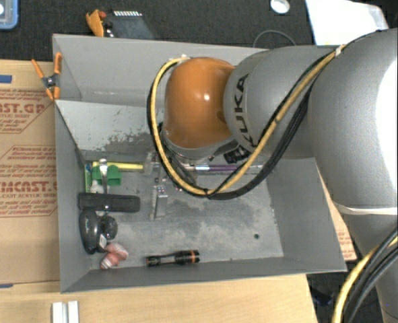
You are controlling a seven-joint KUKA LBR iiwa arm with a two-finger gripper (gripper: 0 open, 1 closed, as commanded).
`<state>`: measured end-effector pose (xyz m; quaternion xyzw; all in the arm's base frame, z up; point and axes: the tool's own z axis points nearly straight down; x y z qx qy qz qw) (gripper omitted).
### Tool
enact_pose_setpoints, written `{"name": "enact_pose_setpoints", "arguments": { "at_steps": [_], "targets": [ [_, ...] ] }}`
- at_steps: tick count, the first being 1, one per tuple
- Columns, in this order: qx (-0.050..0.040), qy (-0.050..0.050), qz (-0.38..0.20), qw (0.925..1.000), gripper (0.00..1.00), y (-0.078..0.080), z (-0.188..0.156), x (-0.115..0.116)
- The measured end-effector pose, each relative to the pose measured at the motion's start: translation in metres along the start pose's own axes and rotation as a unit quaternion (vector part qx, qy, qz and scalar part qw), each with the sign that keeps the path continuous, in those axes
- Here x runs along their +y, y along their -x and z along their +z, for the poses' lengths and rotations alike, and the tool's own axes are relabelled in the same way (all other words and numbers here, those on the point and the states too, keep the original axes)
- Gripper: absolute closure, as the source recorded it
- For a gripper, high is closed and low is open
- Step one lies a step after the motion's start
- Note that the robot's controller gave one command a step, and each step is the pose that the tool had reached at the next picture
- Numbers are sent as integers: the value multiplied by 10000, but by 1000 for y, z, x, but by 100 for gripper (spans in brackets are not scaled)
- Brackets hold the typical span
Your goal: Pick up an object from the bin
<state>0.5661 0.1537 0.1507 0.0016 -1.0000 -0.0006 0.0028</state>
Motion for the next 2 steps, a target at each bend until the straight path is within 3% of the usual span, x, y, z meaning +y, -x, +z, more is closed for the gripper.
{"name": "enact_pose_setpoints", "arguments": {
  "at_steps": [1, 2],
  "targets": [
    [-34, 7, 10, 10000, 0, 2, -5, -1],
    [-42, 3, -1629, 9866, 0, 0, 40, 49]
  ]
}}
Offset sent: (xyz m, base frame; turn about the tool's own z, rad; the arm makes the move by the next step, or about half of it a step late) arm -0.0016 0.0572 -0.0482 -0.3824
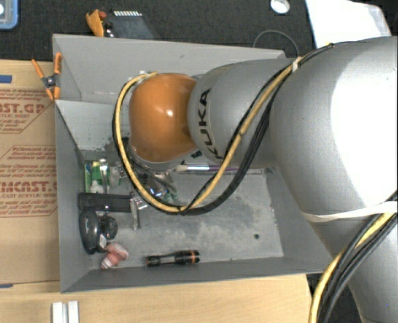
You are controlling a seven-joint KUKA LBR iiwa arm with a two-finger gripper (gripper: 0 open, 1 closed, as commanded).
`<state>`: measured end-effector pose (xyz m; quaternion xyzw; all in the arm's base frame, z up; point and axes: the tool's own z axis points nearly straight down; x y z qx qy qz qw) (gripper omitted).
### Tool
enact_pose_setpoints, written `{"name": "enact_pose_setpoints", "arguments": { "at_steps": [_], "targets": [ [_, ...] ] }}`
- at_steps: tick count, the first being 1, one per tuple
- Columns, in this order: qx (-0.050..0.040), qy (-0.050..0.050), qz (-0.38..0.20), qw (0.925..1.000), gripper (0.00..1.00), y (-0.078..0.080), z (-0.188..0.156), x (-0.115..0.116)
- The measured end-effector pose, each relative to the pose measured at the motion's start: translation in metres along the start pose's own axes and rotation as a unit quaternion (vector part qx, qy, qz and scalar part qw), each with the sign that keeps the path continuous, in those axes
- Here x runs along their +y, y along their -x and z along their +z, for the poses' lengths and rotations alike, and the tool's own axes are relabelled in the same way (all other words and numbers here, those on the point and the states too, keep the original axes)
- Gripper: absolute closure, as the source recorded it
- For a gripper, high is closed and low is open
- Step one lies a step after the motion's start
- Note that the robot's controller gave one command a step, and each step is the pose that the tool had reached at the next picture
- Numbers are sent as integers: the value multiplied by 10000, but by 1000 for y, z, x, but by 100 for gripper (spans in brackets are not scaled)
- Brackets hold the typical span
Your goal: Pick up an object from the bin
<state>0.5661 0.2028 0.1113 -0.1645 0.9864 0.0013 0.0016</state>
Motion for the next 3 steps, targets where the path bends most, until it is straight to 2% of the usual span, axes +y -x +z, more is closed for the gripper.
{"name": "enact_pose_setpoints", "arguments": {
  "at_steps": [1, 2, 3],
  "targets": [
    [8, 8, -144, 9999, 0, 3, 14, 16],
    [11, 7, 1502, 9887, 0, 17, 3, 25],
    [-25, 6, -332, 9994, 0, 32, 29, 31]
  ]
}}
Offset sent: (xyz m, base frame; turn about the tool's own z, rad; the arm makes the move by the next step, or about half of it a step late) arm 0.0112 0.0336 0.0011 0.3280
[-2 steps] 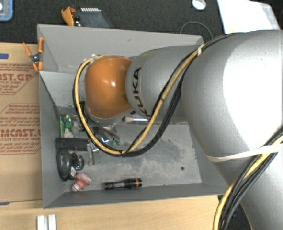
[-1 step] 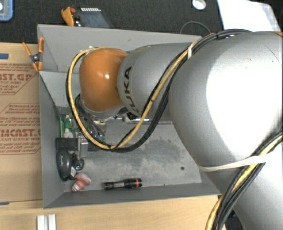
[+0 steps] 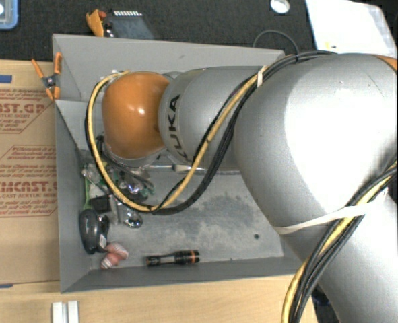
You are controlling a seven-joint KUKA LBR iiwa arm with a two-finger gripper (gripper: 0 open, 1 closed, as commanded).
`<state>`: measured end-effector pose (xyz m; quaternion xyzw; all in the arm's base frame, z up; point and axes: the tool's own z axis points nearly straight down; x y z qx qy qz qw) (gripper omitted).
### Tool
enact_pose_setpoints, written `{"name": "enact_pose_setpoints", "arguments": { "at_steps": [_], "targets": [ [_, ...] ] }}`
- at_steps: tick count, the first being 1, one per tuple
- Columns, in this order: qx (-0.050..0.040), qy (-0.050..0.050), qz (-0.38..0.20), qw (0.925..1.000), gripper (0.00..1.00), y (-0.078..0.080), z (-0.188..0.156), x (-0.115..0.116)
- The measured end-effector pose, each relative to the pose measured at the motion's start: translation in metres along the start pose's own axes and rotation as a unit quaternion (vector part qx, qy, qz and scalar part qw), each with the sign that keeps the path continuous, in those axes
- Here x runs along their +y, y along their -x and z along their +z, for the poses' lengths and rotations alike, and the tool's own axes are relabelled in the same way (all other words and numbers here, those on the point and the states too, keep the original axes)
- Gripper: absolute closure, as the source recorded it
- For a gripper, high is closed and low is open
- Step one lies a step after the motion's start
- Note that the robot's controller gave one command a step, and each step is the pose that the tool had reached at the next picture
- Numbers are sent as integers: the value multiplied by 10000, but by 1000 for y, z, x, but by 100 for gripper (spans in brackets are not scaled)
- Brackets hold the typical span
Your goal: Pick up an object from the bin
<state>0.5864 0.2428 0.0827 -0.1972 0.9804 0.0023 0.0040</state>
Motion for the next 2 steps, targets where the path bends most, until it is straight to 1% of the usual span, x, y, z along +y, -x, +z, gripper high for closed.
{"name": "enact_pose_setpoints", "arguments": {
  "at_steps": [1, 2],
  "targets": [
    [40, 15, 3181, 9481, 100, 1, 10, 4],
    [38, 13, 3184, 9480, 100, 2, 10, 4]
  ]
}}
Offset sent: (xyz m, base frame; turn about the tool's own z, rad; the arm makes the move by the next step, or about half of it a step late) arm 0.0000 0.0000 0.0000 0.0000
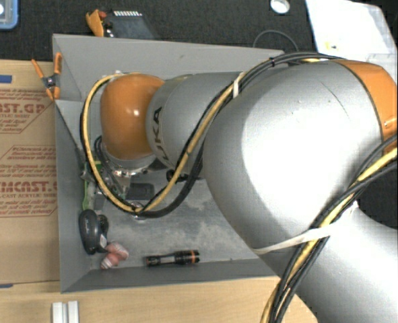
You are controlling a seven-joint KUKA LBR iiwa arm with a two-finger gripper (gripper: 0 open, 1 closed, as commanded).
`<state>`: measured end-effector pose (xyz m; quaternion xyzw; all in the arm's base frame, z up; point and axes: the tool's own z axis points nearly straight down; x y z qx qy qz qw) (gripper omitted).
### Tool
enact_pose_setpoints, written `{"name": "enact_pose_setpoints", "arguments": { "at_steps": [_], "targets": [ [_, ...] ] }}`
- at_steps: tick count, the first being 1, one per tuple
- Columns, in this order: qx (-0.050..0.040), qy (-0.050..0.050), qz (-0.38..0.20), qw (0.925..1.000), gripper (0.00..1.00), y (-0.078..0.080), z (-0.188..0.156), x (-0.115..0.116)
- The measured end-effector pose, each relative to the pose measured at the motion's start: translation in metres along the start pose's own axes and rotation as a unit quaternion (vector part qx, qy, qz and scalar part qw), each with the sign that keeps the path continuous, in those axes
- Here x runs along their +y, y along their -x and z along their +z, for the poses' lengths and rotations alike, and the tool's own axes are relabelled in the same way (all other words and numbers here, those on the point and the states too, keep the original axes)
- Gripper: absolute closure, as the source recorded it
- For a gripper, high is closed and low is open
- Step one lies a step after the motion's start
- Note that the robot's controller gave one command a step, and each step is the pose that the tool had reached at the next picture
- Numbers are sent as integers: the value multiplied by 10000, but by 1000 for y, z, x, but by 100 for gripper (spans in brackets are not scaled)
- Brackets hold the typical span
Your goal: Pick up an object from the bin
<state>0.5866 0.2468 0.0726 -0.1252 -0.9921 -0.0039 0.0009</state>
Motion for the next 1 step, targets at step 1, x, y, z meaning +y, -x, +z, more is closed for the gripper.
{"name": "enact_pose_setpoints", "arguments": {
  "at_steps": [1],
  "targets": [
    [25, -18, 3, 10000, 100, -2, -24, -1]
  ]
}}
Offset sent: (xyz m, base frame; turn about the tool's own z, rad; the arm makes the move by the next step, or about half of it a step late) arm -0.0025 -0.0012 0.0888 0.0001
